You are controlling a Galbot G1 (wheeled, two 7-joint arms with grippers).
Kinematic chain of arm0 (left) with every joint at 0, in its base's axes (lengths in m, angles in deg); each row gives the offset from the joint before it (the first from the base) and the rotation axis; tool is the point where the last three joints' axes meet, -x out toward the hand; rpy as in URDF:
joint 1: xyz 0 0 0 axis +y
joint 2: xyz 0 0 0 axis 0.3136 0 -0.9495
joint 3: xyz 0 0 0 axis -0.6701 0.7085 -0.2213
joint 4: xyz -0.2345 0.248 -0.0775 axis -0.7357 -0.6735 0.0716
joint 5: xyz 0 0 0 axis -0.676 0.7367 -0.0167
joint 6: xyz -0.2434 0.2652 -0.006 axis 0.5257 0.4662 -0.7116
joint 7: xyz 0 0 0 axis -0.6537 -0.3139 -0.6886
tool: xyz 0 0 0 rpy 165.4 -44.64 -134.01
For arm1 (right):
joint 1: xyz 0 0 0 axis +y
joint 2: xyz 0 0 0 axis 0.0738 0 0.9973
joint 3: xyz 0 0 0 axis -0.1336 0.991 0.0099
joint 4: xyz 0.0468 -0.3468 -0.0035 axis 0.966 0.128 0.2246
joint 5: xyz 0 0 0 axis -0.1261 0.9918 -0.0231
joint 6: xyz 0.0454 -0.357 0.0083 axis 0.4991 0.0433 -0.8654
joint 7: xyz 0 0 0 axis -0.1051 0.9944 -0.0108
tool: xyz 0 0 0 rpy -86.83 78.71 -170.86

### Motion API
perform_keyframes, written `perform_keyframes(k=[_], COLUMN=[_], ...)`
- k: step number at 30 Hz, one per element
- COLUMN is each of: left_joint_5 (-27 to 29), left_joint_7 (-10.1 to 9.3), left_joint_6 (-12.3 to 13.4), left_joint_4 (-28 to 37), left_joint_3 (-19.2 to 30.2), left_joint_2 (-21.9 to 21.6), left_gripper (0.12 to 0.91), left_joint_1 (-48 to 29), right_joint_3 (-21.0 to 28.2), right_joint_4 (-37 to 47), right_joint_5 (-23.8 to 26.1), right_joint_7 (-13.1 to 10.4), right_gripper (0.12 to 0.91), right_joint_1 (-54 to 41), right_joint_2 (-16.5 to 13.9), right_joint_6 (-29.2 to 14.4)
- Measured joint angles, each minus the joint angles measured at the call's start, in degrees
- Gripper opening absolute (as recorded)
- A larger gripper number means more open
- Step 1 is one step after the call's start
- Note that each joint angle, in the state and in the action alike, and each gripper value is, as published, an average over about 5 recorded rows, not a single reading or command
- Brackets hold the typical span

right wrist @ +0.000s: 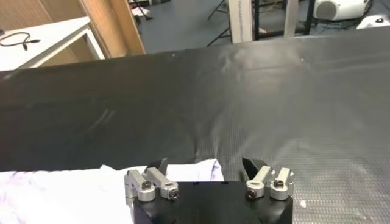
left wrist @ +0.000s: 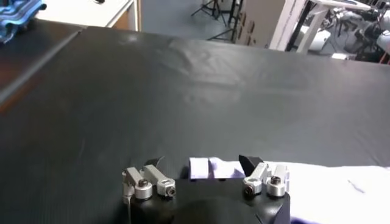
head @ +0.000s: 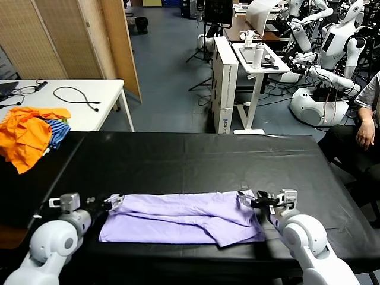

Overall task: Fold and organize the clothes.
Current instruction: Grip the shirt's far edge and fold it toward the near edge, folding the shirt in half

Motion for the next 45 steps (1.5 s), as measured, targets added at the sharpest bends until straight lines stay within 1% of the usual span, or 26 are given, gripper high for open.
perform_keyframes(k=[2, 4, 5, 7, 8, 10, 14, 16, 17, 18, 20, 21, 24, 27, 31, 32, 34, 35, 36, 37, 38, 39, 40, 41, 42, 45], left_joint_5=[0.0, 0.1, 0.1, 0.1, 0.1, 0.1, 0.2, 0.4, 0.6, 0.8, 1.5, 1.9, 3.0, 3.8, 4.2, 4.2, 4.4, 4.6, 4.8, 4.9, 5.0, 5.0, 4.9, 4.7, 4.4, 2.6], left_joint_7=[0.06, 0.09, 0.09, 0.07, 0.06, 0.02, 0.00, 0.02, 0.03, 0.05, 0.17, 0.27, 0.61, 0.76, 0.85, 0.88, 1.17, 1.40, 1.64, 1.87, 2.01, 2.05, 2.03, 1.95, 1.81, 1.04], left_joint_6=[0.1, 0.2, 0.2, 0.2, 0.2, 0.2, 0.2, 0.2, 0.2, 0.2, 0.2, 0.2, 0.9, 2.3, 3.4, 3.6, 4.0, 4.2, 4.4, 4.6, 4.7, 4.8, 4.8, 4.8, 4.9, 5.3], left_joint_4=[0.4, 0.7, 0.8, 0.8, 0.8, 0.8, 0.7, 0.6, 0.6, 0.6, 0.6, 0.7, 1.1, 2.0, 3.5, 3.8, 4.1, 4.0, 3.9, 3.6, 3.3, 2.9, 2.5, 1.9, 1.4, -0.6], left_joint_3=[0.1, 0.1, 0.1, 0.2, 0.2, 0.2, 0.2, 0.2, 0.3, 0.4, 0.6, 0.8, 1.3, 2.1, 3.3, 3.6, 4.0, 4.0, 4.0, 3.9, 3.8, 3.6, 3.3, 3.1, 2.8, 1.7], left_joint_2=[0.4, 0.7, 0.7, 0.8, 0.9, 1.0, 1.3, 1.4, 1.5, 1.6, 1.8, 2.0, 2.5, 3.0, 3.5, 3.6, 3.7, 3.7, 3.7, 3.7, 3.7, 3.5, 3.3, 3.1, 2.8, 1.7], left_gripper=[0.906, 0.884, 0.854, 0.759, 0.703, 0.571, 0.345, 0.240, 0.200, 0.178, 0.169, 0.173, 0.166, 0.167, 0.167, 0.167, 0.167, 0.169, 0.171, 0.189, 0.226, 0.264, 0.317, 0.390, 0.447, 0.636], left_joint_1=[0.0, 0.0, 0.0, 0.1, 0.1, 0.3, 0.9, 1.1, 1.1, 1.1, 0.9, 0.8, 0.2, -0.9, -3.1, -3.6, -4.1, -4.3, -4.3, -4.2, -4.1, -3.9, -3.7, -3.5, -3.2, -2.0], right_joint_3=[0.0, 0.1, 0.2, 0.3, 0.3, 0.3, 0.5, 0.6, 0.6, 0.6, 0.6, 0.5, 0.3, 0.3, 0.1, -0.1, -0.5, -0.7, -1.0, -1.3, -1.6, -1.9, -2.3, -2.8, -3.2, -4.6], right_joint_4=[0.3, 0.5, 0.5, 0.7, 0.8, 1.0, 1.3, 1.3, 1.3, 1.3, 1.5, 1.6, 2.2, 3.0, 3.5, 3.5, 3.2, 3.0, 2.8, 2.4, 2.0, 1.4, 0.8, 0.1, -0.6, -2.7], right_joint_5=[0.0, 0.0, 0.0, 0.1, 0.1, 0.2, 0.6, 1.1, 1.4, 1.9, 2.8, 3.1, 3.4, 3.4, 3.2, 3.1, 3.0, 3.0, 3.0, 3.0, 3.0, 3.0, 3.0, 3.0, 2.9, 2.7], right_joint_7=[0.0, 0.0, 0.0, 0.1, 0.2, 0.2, 0.4, 0.7, 0.9, 1.1, 1.4, 1.5, 1.1, 0.7, 1.0, 1.3, 1.8, 2.2, 2.5, 2.9, 3.4, 3.9, 4.3, 4.6, 4.9, 5.2], right_gripper=[0.879, 0.843, 0.812, 0.758, 0.715, 0.635, 0.389, 0.280, 0.223, 0.186, 0.150, 0.147, 0.148, 0.148, 0.148, 0.158, 0.216, 0.265, 0.331, 0.388, 0.445, 0.520, 0.577, 0.633, 0.707, 0.851], right_joint_1=[-0.2, -0.4, -0.5, -0.5, -0.6, -0.6, -0.6, -0.6, -0.5, -0.5, -0.6, -0.7, -1.3, -2.1, -2.8, -2.8, -2.5, -2.3, -2.1, -1.8, -1.5, -1.1, -0.7, -0.3, 0.2, 1.8], right_joint_2=[0.0, 0.0, 0.0, 0.1, 0.1, 0.2, 0.2, 0.4, 0.5, 0.6, 0.8, 0.9, 1.1, 1.1, 1.0, 1.0, 0.7, 0.5, 0.3, 0.1, -0.2, -0.5, -0.8, -1.1, -1.5, -2.5], right_joint_6=[0.0, 0.0, 0.0, 0.0, 0.0, 0.0, -0.1, -0.1, -0.1, 0.0, 0.0, 0.0, 0.0, 0.0, 0.0, 0.0, 0.0, 0.0, 0.0, 0.0, 0.0, 0.0, 0.0, 0.0, 0.0, 0.0])
